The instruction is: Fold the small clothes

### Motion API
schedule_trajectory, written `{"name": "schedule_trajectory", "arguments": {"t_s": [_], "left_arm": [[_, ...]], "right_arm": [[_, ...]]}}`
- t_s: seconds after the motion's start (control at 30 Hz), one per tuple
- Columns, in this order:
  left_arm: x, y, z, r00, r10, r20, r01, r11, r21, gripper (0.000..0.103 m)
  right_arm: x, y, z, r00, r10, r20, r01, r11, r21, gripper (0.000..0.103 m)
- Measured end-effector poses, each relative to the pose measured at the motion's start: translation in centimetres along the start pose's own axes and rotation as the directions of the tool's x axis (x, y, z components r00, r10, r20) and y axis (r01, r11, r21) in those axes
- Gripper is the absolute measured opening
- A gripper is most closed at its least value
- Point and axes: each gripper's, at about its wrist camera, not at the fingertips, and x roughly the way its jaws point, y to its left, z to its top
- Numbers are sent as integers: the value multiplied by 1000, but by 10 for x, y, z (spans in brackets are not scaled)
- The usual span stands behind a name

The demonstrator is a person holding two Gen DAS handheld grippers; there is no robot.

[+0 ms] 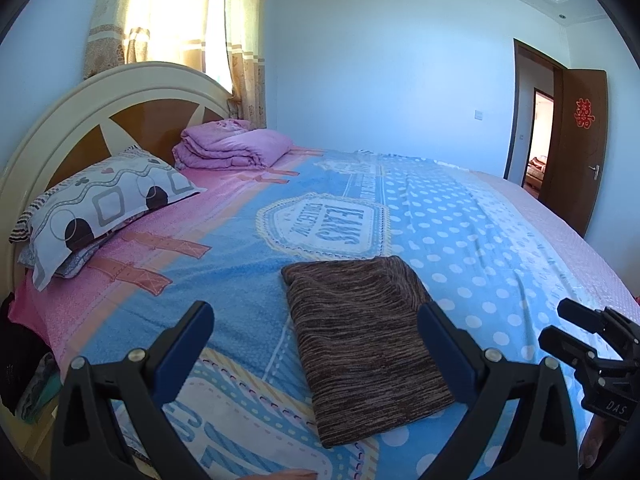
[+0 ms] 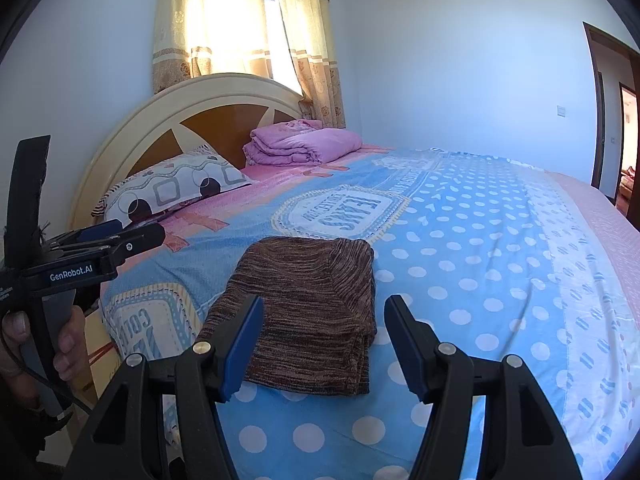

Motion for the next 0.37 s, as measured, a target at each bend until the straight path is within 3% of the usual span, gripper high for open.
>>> {"name": "schedule_trajectory", "arguments": {"t_s": [0.37], "left_arm": [[2, 1, -3, 999, 40, 15, -40, 999, 17, 103]], "right_arm": [[0, 3, -1, 1000, 4, -5, -4, 1000, -6, 64]]}}
